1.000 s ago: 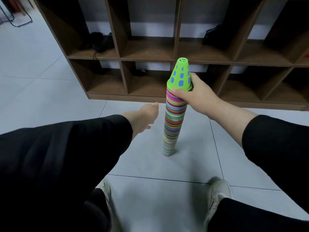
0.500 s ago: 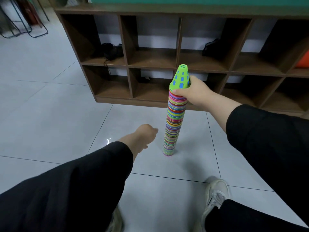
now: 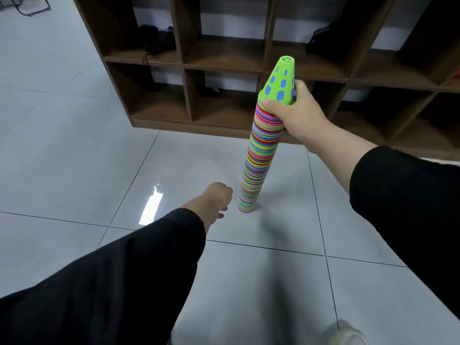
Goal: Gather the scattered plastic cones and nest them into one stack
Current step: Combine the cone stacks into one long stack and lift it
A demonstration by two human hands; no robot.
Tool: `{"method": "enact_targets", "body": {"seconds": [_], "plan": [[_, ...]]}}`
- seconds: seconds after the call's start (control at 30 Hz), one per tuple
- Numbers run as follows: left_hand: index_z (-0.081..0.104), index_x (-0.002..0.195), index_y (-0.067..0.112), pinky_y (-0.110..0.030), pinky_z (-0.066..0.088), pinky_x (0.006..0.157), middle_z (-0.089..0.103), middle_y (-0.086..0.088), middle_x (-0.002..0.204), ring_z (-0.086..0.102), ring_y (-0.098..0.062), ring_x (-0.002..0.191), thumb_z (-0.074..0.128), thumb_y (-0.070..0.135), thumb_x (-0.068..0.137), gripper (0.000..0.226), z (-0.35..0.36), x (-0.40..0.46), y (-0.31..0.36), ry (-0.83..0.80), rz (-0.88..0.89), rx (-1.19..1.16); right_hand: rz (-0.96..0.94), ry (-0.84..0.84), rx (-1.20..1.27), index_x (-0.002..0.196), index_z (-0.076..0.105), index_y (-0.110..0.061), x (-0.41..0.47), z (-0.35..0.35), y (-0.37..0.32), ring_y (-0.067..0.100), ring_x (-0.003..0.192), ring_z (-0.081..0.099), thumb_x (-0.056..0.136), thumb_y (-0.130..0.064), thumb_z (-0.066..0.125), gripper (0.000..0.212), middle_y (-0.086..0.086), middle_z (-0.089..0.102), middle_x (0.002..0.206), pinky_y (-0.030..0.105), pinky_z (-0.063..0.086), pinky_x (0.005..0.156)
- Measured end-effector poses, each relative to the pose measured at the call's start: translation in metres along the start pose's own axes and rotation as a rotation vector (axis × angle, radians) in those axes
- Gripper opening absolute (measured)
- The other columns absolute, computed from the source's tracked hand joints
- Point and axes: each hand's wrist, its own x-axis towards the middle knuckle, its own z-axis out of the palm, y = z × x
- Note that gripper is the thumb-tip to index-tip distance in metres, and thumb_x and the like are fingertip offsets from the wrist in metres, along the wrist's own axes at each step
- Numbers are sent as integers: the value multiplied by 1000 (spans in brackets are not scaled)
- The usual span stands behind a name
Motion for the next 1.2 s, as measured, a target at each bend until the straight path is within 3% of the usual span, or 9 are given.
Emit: {"method": "enact_targets", "body": {"seconds": [0.23, 0.37, 0.47, 0.53, 0.6, 0.73, 0.9, 1.07, 1.2], "plan": [[15, 158, 27, -29, 40, 94, 43, -9, 151, 47, -28, 132, 52, 29, 99, 69, 34, 16, 13, -11, 266, 99, -9, 18, 108, 115, 48, -34, -1, -18, 15, 7, 95, 68, 82, -46, 75, 44, -14, 65, 106, 27, 60, 76], [19, 155, 31, -22, 36, 87, 51, 6, 129, 51, -16, 119, 56, 22, 98, 68, 57, 16, 27, -82, 431, 103, -1, 3, 137, 112, 49, -37, 0, -28, 22, 8, 96, 68, 81, -45, 76, 43, -13, 66, 107, 32, 61, 79], [14, 156, 32, -18, 42, 81, 48, 8, 128, 51, -17, 114, 54, 13, 98, 73, 67, 21, 25, -113, 498, 86, 19, -15, 150, 115, 48, -35, 1, -36, 26, 11, 98, 68, 83, -43, 76, 43, -11, 65, 109, 33, 62, 77], [21, 154, 38, -23, 42, 86, 48, 13, 130, 50, -15, 114, 54, 24, 99, 66, 69, 24, 19, -86, 514, 49, 36, -22, 180, 113, 50, -36, 2, -43, 31, 13, 98, 69, 83, -40, 76, 40, -9, 66, 110, 36, 62, 77], [33, 149, 40, -25, 42, 91, 53, 14, 135, 54, -13, 116, 56, 29, 97, 58, 73, 29, 13, -81, 502, -63, 58, -18, 213, 114, 51, -35, 4, -52, 37, 15, 98, 71, 83, -39, 77, 41, -7, 68, 111, 39, 62, 78], [44, 144, 24, -18, 45, 73, 60, -2, 132, 60, -17, 107, 50, 24, 101, 43, 82, 43, 16, -28, 370, -169, 115, 29, 271, 125, 51, -28, 8, -75, 55, 18, 101, 71, 83, -39, 76, 50, -3, 68, 116, 45, 61, 81], [24, 155, 28, -32, 43, 98, 46, 3, 144, 50, -22, 124, 40, 47, 103, 58, 100, 63, 12, -82, 205, -95, 177, 88, 329, 129, 50, -30, 8, -103, 79, 15, 102, 70, 86, -39, 73, 49, -6, 68, 116, 47, 57, 91], [30, 151, 40, -38, 45, 101, 48, 3, 144, 50, -22, 122, 37, 54, 101, 53, 121, 81, 3, -101, 218, -59, 226, 153, 388, 130, 50, -29, 5, -122, 102, 17, 105, 69, 88, -39, 70, 47, -5, 66, 118, 50, 55, 94], [46, 133, 34, -28, 37, 64, 56, -3, 112, 48, -14, 78, 42, 47, 102, 34, 132, 97, 0, -38, 181, -129, 253, 202, 425, 129, 51, -28, 4, -134, 118, 16, 106, 68, 90, -39, 69, 45, -5, 66, 117, 49, 55, 94]]}}
